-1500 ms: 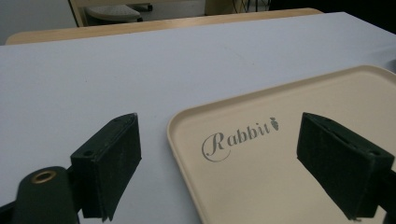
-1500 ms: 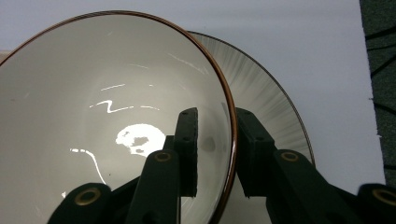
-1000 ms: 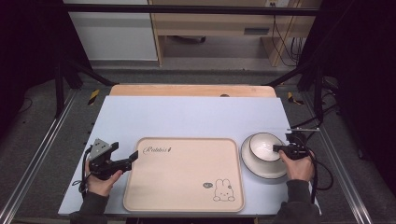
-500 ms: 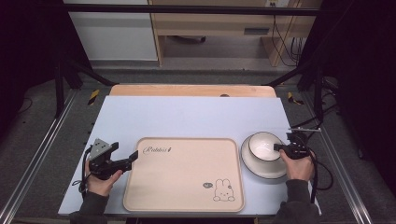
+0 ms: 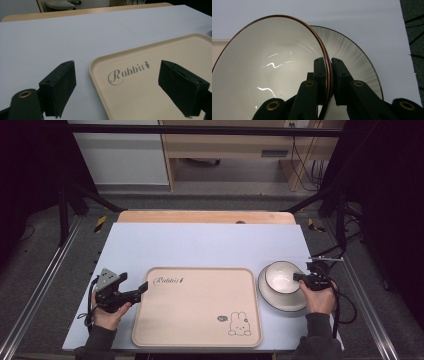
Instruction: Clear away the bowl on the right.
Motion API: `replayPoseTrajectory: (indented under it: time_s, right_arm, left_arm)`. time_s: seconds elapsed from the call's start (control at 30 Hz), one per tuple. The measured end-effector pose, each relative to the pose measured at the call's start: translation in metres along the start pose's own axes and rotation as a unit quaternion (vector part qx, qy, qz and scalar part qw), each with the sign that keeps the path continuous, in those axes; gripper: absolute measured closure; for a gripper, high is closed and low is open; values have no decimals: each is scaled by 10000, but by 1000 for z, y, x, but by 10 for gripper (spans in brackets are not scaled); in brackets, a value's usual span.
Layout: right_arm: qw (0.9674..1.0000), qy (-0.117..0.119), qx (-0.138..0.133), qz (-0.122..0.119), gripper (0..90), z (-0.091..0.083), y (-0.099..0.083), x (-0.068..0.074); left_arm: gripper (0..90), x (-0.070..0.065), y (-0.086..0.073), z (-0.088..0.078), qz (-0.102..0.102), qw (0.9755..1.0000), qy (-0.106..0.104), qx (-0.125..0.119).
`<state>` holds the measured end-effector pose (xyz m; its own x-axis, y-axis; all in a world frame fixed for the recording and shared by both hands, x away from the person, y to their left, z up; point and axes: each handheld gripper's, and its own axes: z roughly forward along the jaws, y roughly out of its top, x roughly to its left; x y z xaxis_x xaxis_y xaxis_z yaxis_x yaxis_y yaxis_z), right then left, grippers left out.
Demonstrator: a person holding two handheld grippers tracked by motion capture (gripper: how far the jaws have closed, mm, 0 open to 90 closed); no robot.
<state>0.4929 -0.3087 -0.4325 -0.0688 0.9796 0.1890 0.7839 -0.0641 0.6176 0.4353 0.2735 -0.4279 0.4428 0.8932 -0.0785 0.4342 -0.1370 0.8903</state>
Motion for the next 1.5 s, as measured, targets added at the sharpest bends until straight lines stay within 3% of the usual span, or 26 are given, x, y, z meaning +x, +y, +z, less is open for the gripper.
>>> replayPoseTrajectory:
  time_s: [0.43,0.57,1.03,1.13,1.5]
  right_arm:
    - [10000,-27,-45,1,824,-4,0,1]
    - [9999,82,-101,108,824,-9,0,2]
    - [9993,223,-296,42,823,-23,2,4]
    - [9991,257,-308,124,824,-26,3,5]
    - [9985,353,-412,22,823,-34,4,11]
  left_arm:
    - [141,1,0,0,-13,10000,-22,2]
    - [142,1,0,-1,-34,10000,-20,-14]
    - [141,0,0,0,-16,10000,-46,-9]
    - [139,0,0,0,-5,10000,-52,-19]
    - [139,0,0,0,-3,10000,-45,-6]
